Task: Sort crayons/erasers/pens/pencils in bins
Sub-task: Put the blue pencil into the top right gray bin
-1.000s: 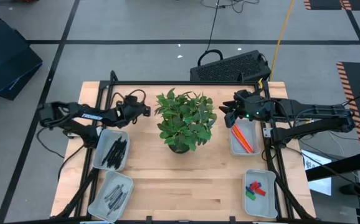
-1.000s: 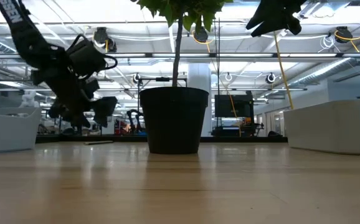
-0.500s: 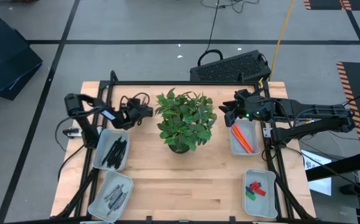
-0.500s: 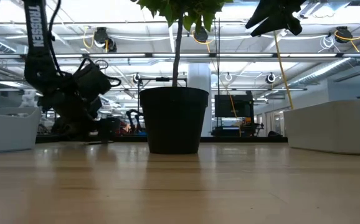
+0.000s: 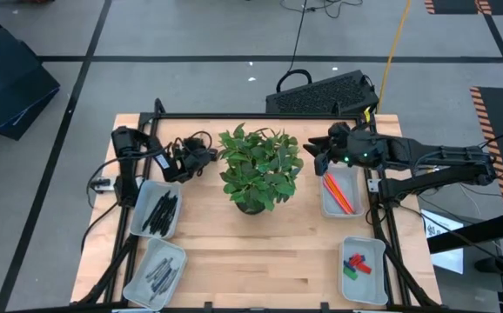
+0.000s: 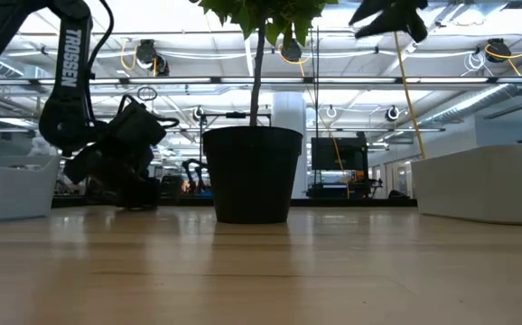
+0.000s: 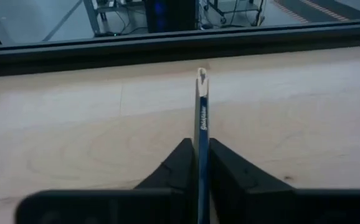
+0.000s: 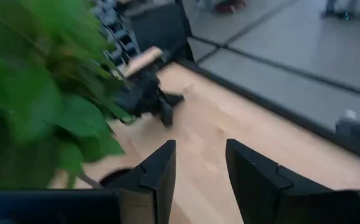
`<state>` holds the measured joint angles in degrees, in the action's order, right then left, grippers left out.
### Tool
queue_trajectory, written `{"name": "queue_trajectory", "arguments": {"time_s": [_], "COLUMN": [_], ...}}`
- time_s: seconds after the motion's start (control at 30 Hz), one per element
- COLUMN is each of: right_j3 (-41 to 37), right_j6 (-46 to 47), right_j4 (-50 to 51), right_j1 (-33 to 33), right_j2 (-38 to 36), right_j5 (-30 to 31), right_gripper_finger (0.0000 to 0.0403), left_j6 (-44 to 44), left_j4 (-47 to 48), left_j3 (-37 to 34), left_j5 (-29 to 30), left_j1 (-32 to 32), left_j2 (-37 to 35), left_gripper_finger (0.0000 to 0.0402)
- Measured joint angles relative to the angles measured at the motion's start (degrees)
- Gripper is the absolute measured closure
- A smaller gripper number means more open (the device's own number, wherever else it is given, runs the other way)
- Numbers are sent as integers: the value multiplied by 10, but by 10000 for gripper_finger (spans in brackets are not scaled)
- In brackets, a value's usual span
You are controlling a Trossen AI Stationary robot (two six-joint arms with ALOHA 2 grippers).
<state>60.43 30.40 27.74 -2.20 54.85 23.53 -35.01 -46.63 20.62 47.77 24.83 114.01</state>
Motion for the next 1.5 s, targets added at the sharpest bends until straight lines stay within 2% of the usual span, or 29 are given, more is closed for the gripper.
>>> {"name": "queue_trajectory", "arguments": {"time_s": [0.1, 0.27, 0.37, 0.5, 0.63, 0.77, 0.93, 1.1, 1.3, 1.4, 1.5], "right_j3": [9, 9, 10, 10, 10, 10, 10, 10, 10, 10, 10], "right_j6": [-43, -95, -110, -137, -154, -169, -183, -204, -236, -251, -255], "right_j4": [-29, -90, -99, -94, -94, -88, -77, -105, -310, -440, -534], "right_j1": [0, 0, 0, 1, 1, 1, 1, 1, 0, 0, 0], "right_j2": [-1, -1, -2, -1, -1, -1, -2, -12, -15, -7, 4], "right_j5": [2, -36, -42, -42, -42, -43, -43, -43, -43, -46, -84], "right_gripper_finger": [271, 271, 271, 271, 271, 271, 271, 271, 268, 257, 237], "left_j6": [17, 32, 15, 10, 34, 47, 80, 143, 214, 240, 257], "left_j4": [-11, 16, 85, 225, 304, 390, 467, 495, 515, 516, 517], "left_j3": [-2, -5, -2, 21, 64, 111, 198, 316, 486, 569, 647], "left_j5": [-4, -43, -94, -144, -177, -245, -310, -358, -430, -451, -478], "left_j1": [-6, 1, 18, 35, 39, 35, 20, 15, -2, -17, -41], "left_j2": [0, -45, -107, -206, -295, -367, -457, -521, -518, -491, -448], "left_gripper_finger": [382, 381, 380, 380, 380, 380, 379, 379, 379, 378, 378]}}
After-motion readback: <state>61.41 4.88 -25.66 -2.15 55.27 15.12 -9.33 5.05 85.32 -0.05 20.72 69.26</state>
